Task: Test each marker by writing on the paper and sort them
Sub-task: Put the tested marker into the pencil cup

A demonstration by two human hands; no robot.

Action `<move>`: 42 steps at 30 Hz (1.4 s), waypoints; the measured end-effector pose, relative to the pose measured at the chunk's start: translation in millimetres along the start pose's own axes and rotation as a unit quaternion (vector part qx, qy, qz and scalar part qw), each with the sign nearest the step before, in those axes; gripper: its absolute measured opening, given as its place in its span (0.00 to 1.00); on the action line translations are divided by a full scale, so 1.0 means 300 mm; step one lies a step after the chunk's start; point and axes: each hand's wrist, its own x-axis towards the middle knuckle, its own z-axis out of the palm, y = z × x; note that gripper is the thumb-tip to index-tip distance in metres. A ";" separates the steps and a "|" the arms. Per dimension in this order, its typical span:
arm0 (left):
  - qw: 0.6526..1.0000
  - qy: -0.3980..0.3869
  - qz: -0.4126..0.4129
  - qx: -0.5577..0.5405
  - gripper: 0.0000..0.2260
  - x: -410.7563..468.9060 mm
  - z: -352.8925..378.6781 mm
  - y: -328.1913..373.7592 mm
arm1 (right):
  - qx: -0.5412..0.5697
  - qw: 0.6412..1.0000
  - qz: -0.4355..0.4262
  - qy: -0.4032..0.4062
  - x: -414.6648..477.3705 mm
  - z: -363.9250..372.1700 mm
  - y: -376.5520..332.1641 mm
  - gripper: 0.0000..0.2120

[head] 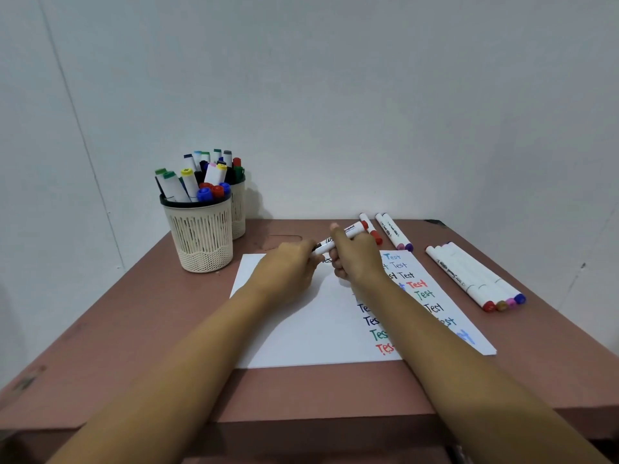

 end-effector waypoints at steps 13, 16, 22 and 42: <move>0.954 0.009 -0.008 -0.301 0.06 -0.010 -0.025 0.017 | 0.033 0.988 -0.114 -0.101 -0.003 -0.035 -0.025 0.18; 0.967 0.021 -0.064 -0.247 0.09 0.003 -0.033 0.002 | 0.061 0.993 -0.099 -0.026 0.014 -0.035 -0.027 0.16; 0.989 0.066 -0.107 -0.071 0.16 0.012 -0.034 -0.105 | 0.268 0.961 -0.025 0.065 0.078 -0.091 -0.027 0.11; 0.988 -0.070 -0.109 0.083 0.15 0.010 0.007 -0.158 | -0.078 0.994 -0.070 0.036 0.071 -0.021 0.076 0.04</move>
